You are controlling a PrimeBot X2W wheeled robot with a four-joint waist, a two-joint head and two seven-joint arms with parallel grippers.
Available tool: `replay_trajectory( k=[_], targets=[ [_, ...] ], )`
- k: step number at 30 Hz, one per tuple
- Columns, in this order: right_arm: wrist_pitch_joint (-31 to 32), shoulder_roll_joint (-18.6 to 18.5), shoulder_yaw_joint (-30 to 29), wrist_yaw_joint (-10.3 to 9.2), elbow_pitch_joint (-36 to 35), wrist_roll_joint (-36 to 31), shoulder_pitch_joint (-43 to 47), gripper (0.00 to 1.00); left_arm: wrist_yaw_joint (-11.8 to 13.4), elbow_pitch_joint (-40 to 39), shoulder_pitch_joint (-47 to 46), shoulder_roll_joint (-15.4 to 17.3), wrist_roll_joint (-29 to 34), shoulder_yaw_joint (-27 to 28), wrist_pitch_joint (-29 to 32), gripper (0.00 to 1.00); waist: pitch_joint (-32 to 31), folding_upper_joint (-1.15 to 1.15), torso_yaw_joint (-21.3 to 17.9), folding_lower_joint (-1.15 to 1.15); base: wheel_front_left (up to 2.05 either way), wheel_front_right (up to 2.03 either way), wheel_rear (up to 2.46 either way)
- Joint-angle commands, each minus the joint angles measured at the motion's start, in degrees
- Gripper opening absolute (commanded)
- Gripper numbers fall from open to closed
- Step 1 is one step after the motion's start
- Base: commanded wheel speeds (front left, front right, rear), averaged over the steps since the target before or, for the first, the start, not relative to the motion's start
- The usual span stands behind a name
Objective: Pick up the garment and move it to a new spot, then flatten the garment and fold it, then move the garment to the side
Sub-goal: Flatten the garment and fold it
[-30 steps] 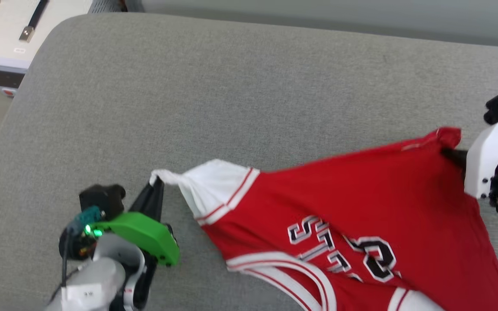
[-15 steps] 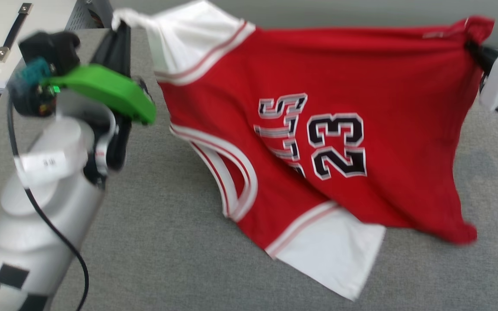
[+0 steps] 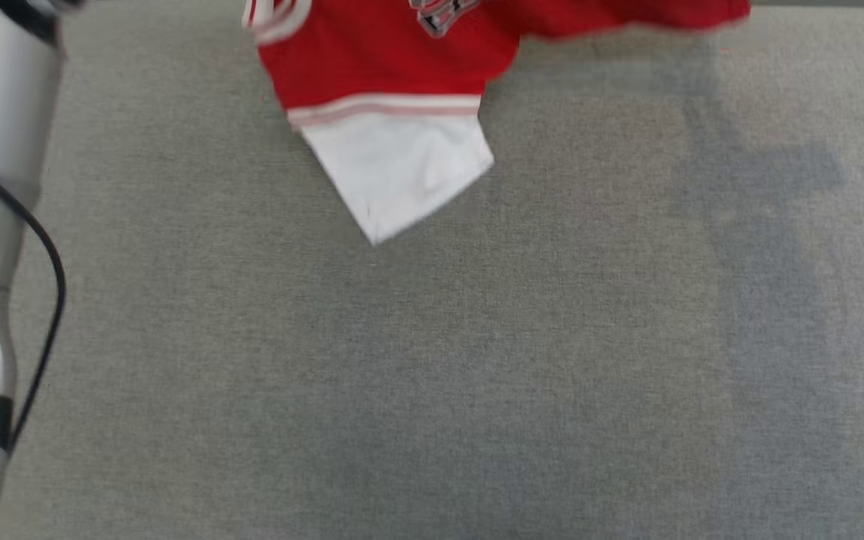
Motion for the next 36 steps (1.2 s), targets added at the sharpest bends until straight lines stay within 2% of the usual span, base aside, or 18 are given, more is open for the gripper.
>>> replay_trajectory(
  k=[1, 10, 17, 27, 36],
  targets=[
    [-0.69, 0.0, -0.37, -0.1, 1.26, -0.7, -2.62, 0.0, -0.15, 1.4, -3.08, 0.44, 0.92, 0.33, -0.26, 0.0, 2.81, 0.0, -1.68, -0.01, 0.0, 0.0, 0.0],
    [-1.72, 1.66, 0.6, -0.1, 7.1, -1.57, -14.92, 0.0, -1.83, 9.2, -16.64, 0.34, 3.6, -0.75, -0.73, 0.0, 10.59, 0.0, -2.2, -0.01, 0.0, 0.0, 0.0],
    [-2.11, 2.66, 3.78, -0.1, 9.24, 0.18, -16.69, 0.0, -3.32, 13.53, -19.2, -1.45, 3.01, -0.89, -2.12, 0.0, 15.02, 0.0, -1.69, -0.01, 0.0, 0.0, 0.0],
    [-2.86, 1.33, 9.69, -0.1, 8.91, 5.78, -11.37, 0.0, -7.32, 19.7, -12.61, -3.72, -0.77, -0.41, -2.34, 0.0, 16.07, 0.0, -0.78, -0.01, 0.0, 0.0, 0.0],
    [-5.64, -1.31, 14.43, -0.1, 5.3, 13.66, 2.44, 0.0, -11.2, 21.83, 2.69, -5.37, -4.73, 0.07, -3.63, 0.0, 12.21, 0.0, 0.05, -0.01, 0.0, 0.0, 0.0]
  ],
)
